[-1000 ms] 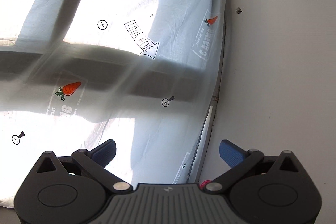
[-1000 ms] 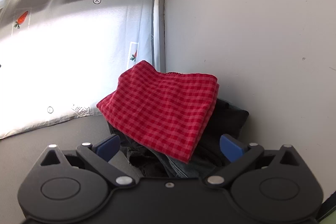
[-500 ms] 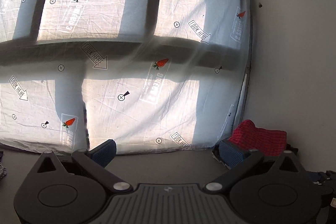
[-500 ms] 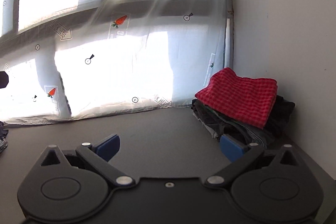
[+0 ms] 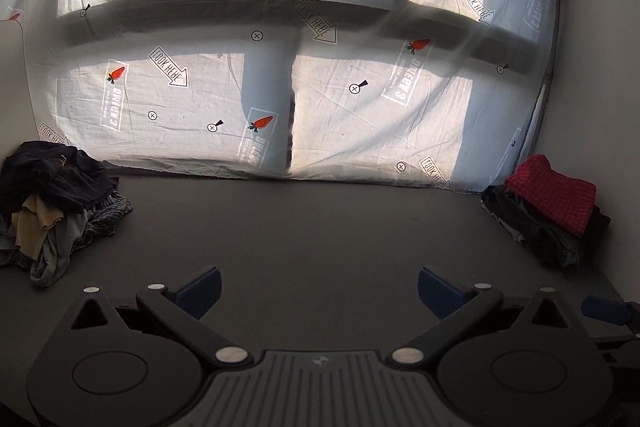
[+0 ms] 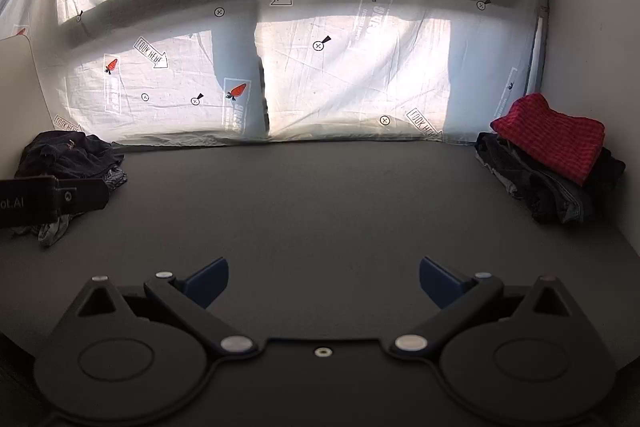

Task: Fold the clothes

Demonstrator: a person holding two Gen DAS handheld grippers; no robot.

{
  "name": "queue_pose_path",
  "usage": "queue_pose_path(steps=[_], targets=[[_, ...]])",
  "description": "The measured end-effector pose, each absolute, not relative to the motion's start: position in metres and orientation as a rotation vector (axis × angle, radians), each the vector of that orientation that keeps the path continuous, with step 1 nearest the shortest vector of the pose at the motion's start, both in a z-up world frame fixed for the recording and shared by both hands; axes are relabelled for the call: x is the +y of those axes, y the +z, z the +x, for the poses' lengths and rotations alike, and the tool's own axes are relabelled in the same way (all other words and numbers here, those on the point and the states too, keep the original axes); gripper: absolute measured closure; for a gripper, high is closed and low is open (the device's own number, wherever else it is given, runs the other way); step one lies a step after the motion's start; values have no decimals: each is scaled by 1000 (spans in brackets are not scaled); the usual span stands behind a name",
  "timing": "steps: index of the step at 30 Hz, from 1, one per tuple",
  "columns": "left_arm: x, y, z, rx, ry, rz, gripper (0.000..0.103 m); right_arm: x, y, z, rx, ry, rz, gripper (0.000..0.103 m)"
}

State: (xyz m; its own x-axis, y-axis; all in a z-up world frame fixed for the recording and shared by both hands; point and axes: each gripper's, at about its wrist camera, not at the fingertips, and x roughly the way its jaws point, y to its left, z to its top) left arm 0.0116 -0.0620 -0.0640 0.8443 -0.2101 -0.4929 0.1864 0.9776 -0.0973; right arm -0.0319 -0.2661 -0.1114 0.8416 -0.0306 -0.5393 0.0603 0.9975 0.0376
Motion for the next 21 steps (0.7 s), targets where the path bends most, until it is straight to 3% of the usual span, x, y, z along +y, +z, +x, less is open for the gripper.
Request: queue_pose_path(steps=[21], targets=[[-26, -84, -61, 605, -197, 29, 0, -241, -126, -106, 617, -57, 61, 0]])
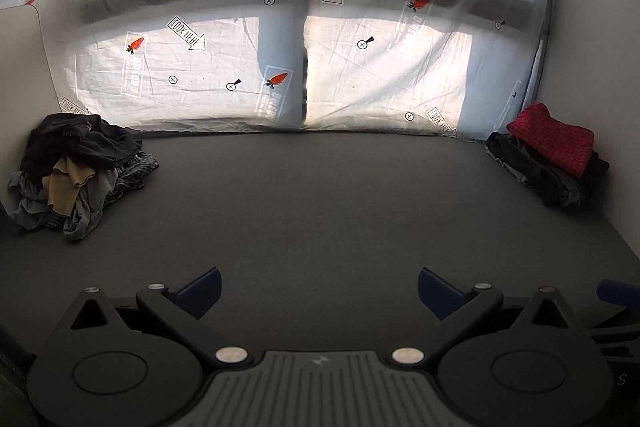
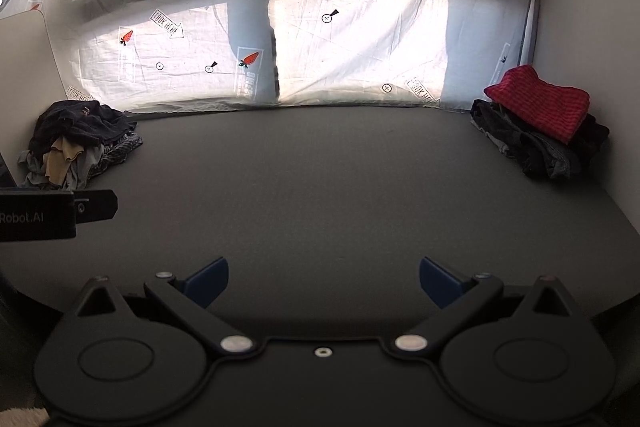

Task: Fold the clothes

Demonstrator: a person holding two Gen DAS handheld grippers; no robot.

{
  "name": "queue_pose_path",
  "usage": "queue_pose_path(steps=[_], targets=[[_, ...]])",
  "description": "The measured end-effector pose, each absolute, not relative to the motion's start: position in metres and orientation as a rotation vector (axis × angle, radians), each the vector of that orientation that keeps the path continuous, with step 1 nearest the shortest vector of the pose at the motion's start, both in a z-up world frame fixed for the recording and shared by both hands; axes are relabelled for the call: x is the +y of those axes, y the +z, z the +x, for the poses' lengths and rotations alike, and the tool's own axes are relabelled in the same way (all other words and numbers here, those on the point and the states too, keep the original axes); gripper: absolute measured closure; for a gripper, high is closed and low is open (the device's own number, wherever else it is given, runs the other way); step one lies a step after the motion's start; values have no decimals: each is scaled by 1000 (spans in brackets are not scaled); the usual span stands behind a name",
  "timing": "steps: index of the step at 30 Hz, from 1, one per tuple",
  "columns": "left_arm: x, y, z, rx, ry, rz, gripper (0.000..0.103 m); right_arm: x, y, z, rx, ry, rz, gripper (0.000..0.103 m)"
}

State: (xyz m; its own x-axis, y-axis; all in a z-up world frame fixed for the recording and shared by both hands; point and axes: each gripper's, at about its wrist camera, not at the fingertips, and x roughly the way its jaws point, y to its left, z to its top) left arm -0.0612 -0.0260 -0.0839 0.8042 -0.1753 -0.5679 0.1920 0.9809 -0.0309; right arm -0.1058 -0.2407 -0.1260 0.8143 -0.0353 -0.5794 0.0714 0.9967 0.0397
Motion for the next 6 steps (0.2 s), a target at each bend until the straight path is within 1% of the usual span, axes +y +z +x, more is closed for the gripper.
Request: queue_pose_path(steps=[6], targets=[[-28, -80, -66, 595, -175, 42, 0, -243, -125, -109, 604, -53, 69, 0]])
